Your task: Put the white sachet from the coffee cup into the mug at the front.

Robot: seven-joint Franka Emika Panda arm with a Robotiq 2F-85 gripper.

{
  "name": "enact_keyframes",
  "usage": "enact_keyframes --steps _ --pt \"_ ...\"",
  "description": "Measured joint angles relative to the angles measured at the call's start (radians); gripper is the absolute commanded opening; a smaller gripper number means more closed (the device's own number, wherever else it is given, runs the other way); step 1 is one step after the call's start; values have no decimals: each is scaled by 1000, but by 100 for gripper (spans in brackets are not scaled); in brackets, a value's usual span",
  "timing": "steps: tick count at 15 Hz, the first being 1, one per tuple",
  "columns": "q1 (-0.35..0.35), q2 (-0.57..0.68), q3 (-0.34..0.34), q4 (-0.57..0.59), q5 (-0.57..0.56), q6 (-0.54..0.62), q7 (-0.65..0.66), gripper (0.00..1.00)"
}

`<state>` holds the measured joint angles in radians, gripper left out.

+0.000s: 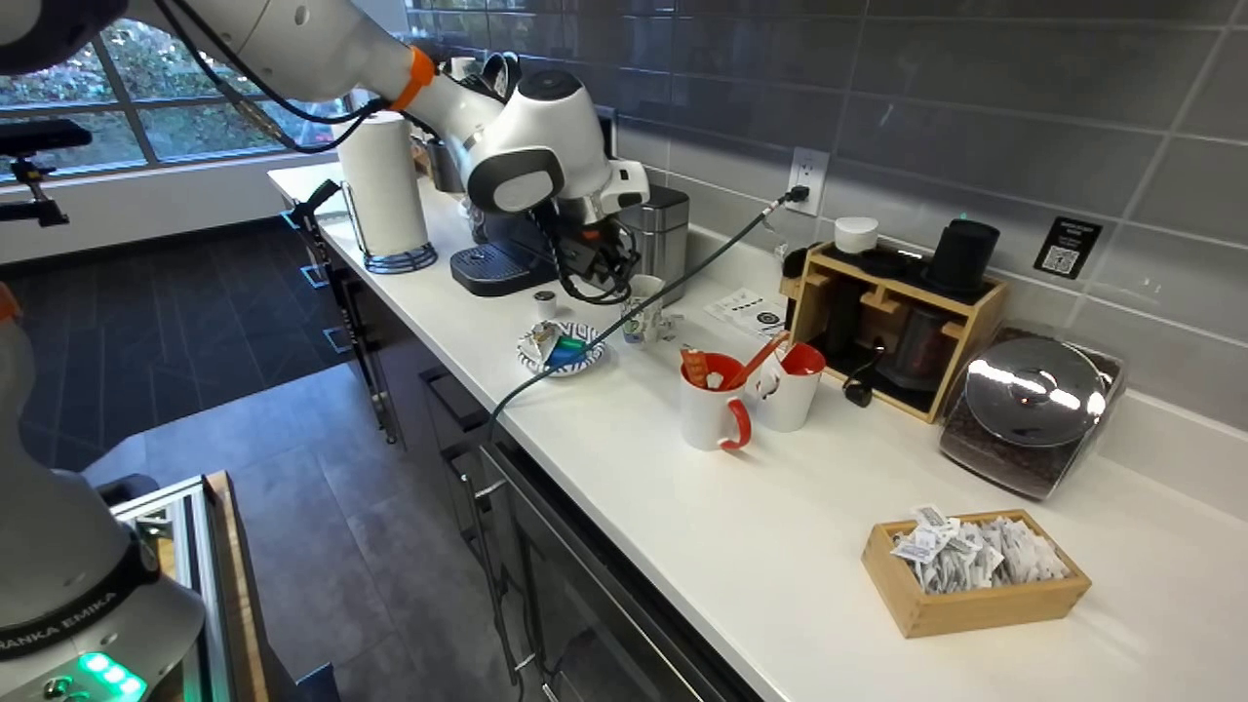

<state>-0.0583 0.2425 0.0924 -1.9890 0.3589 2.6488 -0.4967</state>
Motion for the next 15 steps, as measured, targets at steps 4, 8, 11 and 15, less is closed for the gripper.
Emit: enact_keyframes --steps 4,8,11,15 --pt "-2 4 4 0 -3 20 0 0" --pt "-2 14 11 0 -18 79 3 2" --pt "-1 10 11 1 -78 85 29 2" --pt "1 -31 1 4 -190 26 89 2"
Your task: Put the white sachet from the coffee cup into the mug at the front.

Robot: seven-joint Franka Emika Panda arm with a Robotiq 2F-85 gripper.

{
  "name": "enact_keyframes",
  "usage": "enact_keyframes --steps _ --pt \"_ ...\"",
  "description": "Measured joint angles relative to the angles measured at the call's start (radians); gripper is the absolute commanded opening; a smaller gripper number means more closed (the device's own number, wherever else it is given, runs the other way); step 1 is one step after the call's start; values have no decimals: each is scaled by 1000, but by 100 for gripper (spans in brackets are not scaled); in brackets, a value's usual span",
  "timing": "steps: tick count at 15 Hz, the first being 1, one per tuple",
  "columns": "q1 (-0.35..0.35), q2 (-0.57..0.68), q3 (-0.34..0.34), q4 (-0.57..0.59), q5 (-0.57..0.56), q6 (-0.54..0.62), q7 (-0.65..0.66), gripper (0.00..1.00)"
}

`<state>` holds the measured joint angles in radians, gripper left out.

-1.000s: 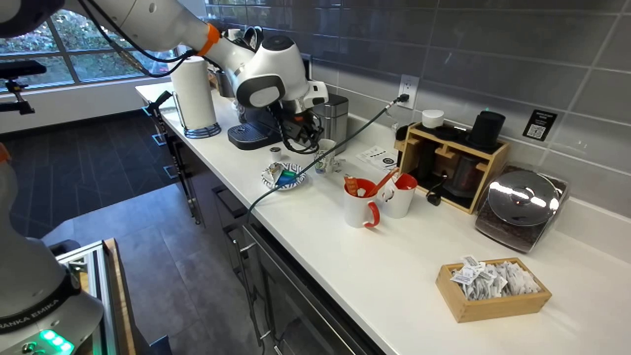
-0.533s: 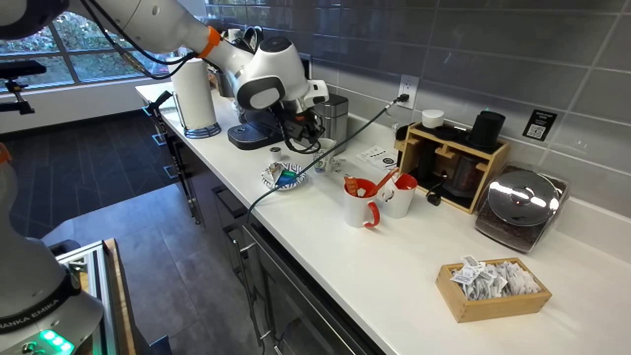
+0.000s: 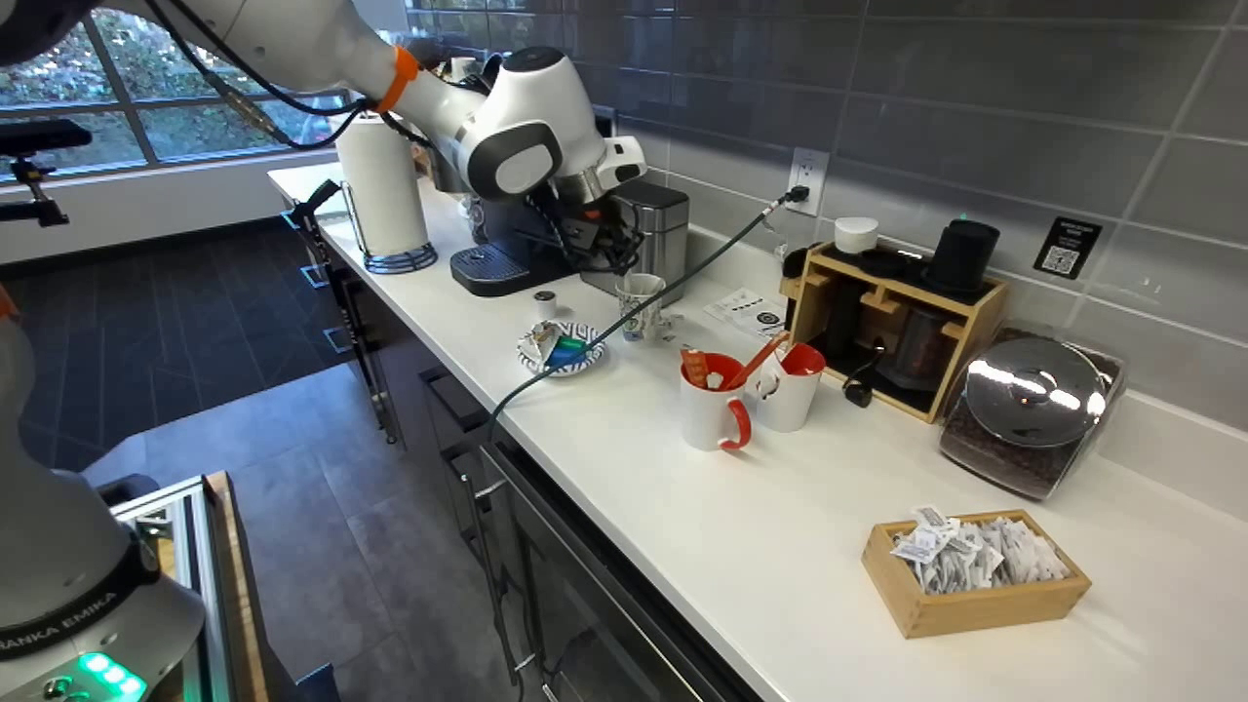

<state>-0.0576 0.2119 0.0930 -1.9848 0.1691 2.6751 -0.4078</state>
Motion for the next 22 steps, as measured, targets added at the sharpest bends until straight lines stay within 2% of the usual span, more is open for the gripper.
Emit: enact_keyframes --steps 4,9,14,16,22 --pt "10 -67 -15 16 -76 -118 47 2" --pt "20 -139 -21 50 -96 -248 55 2" --pt "19 -203 -37 88 -94 -292 55 2" --pt "17 -236 -62 94 -94 -321 55 2" --pt "-30 -308 -179 75 -102 -519 54 2"
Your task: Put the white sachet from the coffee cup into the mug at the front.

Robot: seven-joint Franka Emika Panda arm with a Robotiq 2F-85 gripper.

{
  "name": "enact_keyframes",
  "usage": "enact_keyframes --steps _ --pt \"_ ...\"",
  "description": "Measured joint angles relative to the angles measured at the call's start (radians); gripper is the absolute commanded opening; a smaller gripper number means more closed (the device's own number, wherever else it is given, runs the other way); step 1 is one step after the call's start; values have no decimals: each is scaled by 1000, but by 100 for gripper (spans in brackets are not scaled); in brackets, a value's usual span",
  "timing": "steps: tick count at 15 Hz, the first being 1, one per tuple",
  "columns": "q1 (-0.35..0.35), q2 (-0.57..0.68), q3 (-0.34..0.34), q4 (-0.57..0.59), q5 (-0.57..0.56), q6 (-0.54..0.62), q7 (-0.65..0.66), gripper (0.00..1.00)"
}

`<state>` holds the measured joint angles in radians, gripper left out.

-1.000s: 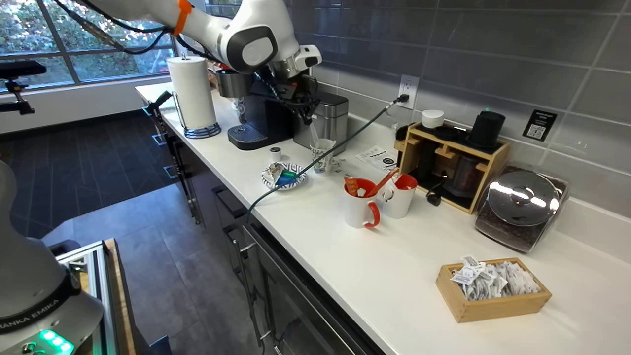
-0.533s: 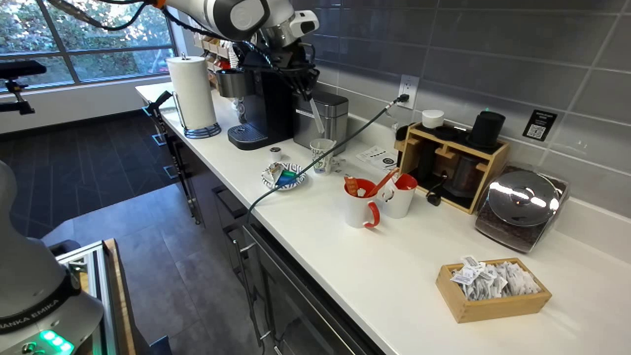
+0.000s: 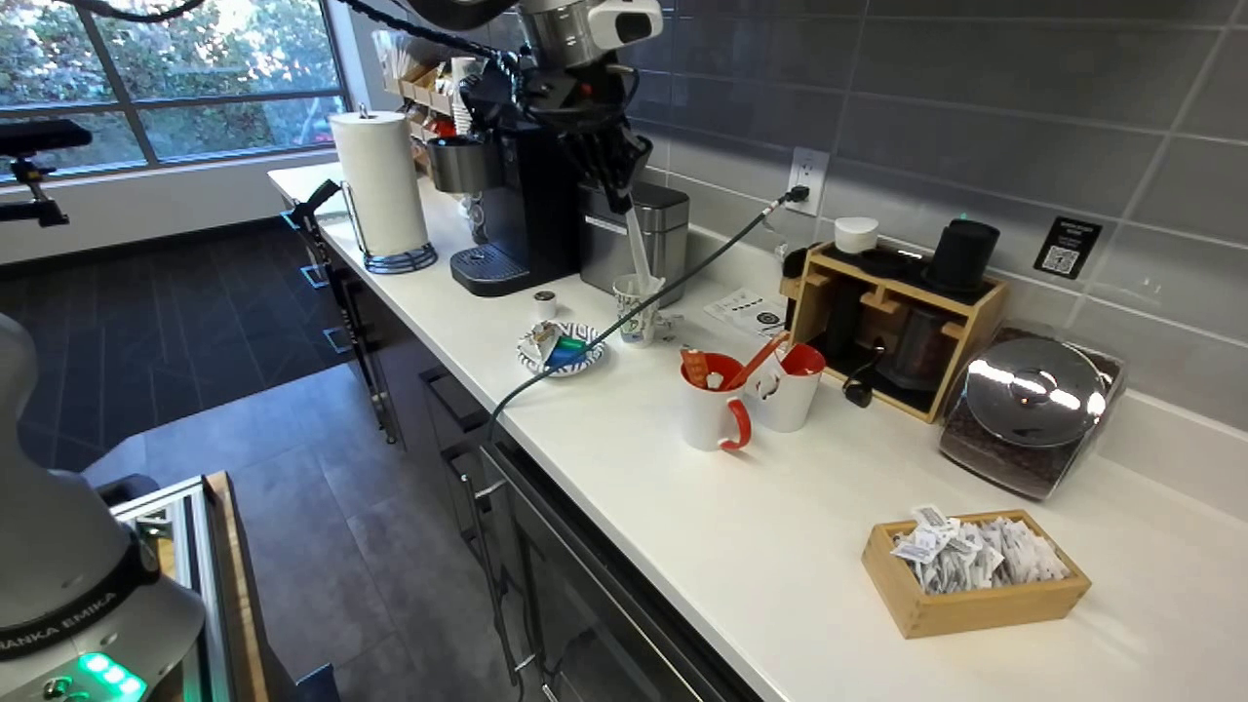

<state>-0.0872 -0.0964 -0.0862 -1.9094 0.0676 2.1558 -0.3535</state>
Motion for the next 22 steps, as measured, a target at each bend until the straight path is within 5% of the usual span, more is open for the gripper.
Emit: enact_keyframes --steps 3,14,15,22 --pt "-35 -8 -45 -42 -36 12 33 2" --pt "-71 66 -73 -166 -139 333 285 2" --pt "-71 76 -72 -166 -139 342 295 31" --pt "-68 120 -68 -166 -67 338 314 77"
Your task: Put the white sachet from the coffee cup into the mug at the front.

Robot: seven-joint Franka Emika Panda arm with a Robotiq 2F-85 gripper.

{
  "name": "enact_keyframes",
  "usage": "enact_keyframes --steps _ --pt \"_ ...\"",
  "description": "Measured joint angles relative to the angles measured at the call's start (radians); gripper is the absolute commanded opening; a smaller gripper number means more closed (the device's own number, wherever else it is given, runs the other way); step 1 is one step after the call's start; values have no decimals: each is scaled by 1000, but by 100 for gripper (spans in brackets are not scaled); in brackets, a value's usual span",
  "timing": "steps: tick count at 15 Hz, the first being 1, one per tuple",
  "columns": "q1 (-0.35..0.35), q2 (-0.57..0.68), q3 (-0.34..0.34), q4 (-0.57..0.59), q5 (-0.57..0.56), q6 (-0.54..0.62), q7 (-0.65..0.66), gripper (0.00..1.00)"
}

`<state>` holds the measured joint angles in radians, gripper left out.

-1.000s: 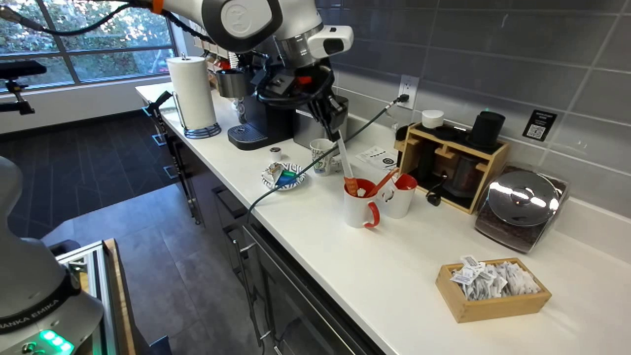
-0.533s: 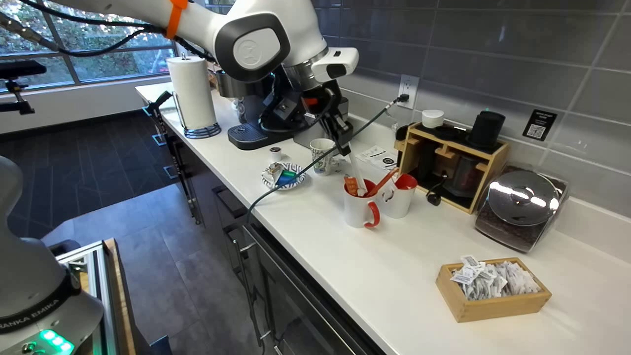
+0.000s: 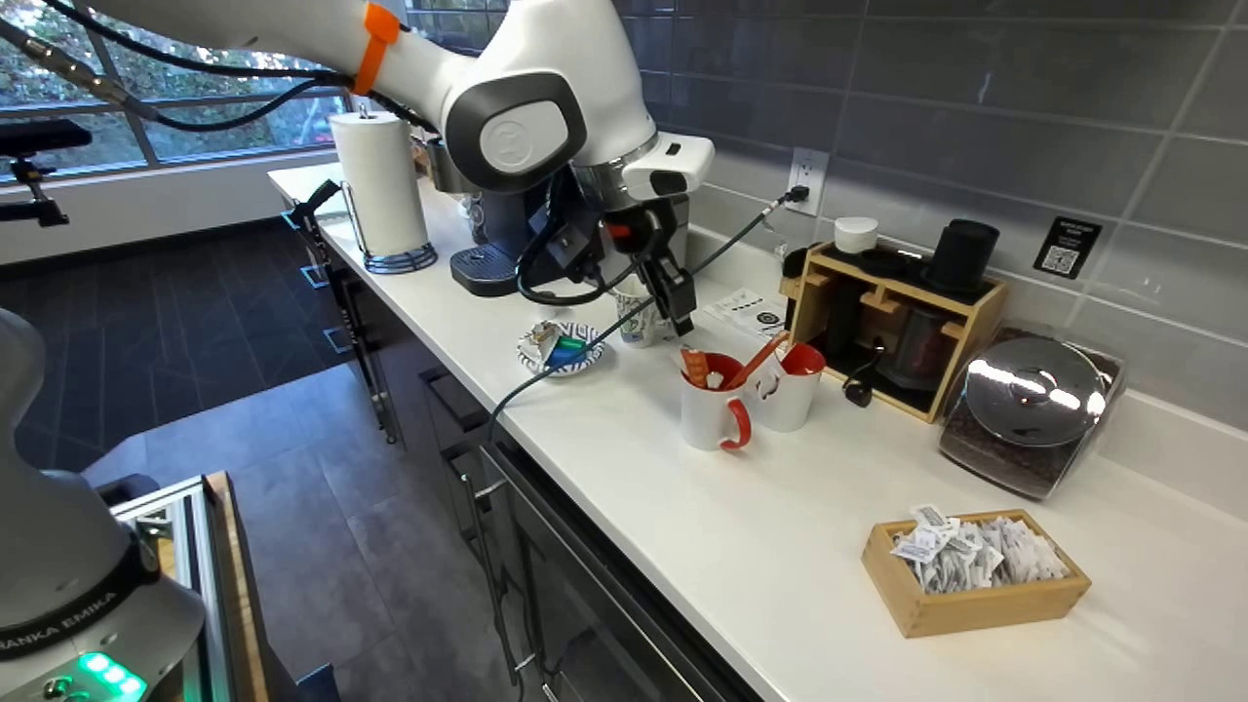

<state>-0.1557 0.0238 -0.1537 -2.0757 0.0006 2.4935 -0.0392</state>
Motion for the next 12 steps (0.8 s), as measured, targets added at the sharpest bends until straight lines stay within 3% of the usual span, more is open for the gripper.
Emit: enact_keyframes --steps 3,12 --pt "11 -16 19 3 53 0 -8 98" --pt "137 -102 121 -17 221 -5 -129 100"
